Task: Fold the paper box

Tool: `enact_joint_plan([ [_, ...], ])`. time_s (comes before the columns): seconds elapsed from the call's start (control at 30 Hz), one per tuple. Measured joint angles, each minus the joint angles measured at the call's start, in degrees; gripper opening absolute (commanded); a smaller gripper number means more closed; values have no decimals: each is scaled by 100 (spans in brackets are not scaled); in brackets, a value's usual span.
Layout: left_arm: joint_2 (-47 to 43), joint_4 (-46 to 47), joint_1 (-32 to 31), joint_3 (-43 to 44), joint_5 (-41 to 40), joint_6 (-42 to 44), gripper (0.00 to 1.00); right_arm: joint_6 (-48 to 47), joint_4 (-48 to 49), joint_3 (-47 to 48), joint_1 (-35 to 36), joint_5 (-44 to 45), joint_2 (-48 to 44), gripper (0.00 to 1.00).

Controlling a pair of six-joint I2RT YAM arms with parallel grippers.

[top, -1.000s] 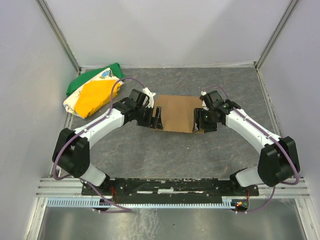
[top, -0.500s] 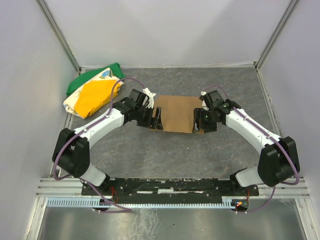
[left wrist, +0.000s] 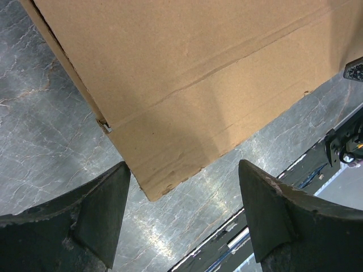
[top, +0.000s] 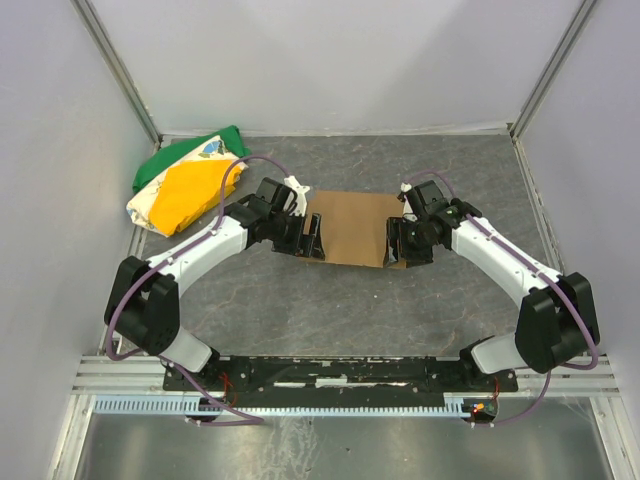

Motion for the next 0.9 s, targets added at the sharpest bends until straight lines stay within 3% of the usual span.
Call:
enact_joint_plan([
  [0.9, 0, -127, 9, 94, 96, 0, 83, -57, -179, 37, -2, -42, -7, 67],
])
